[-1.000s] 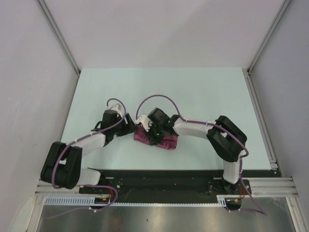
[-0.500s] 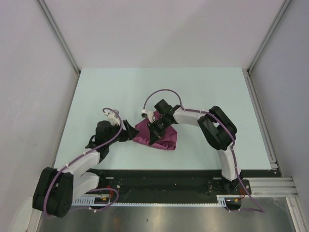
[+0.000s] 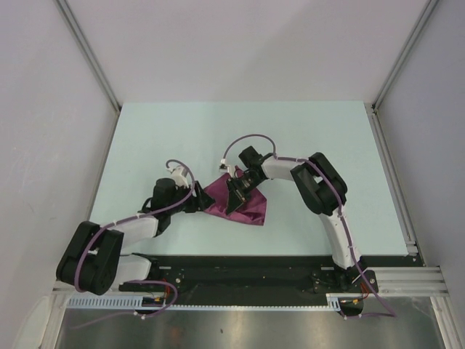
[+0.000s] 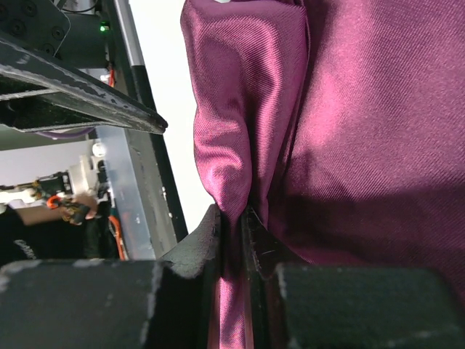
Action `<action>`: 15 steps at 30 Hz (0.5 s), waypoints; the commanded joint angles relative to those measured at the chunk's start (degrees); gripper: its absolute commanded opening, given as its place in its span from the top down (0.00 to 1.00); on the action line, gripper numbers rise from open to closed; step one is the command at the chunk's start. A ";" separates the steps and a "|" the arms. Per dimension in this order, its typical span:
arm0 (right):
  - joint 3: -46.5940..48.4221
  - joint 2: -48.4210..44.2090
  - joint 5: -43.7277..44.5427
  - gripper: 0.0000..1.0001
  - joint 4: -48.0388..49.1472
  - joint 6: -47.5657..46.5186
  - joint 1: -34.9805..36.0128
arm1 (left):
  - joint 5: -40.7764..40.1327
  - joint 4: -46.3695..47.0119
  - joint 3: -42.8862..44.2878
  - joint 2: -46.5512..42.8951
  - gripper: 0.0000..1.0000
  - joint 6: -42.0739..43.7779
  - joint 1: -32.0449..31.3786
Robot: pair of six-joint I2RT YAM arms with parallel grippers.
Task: Fold the napkin, place the utensils inside, and roll it up
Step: Roll the napkin with the utensil
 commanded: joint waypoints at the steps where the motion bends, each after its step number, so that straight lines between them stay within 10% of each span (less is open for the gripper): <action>1: 2.13 3.04 1.67 1.00 -2.13 -1.90 -0.78 | 0.10 4.54 3.06 2.30 0.31 0.84 -0.59; 15: 3.53 3.22 3.34 1.00 -6.00 -4.72 -0.78 | -3.68 1.39 6.75 8.10 0.64 -0.30 -0.68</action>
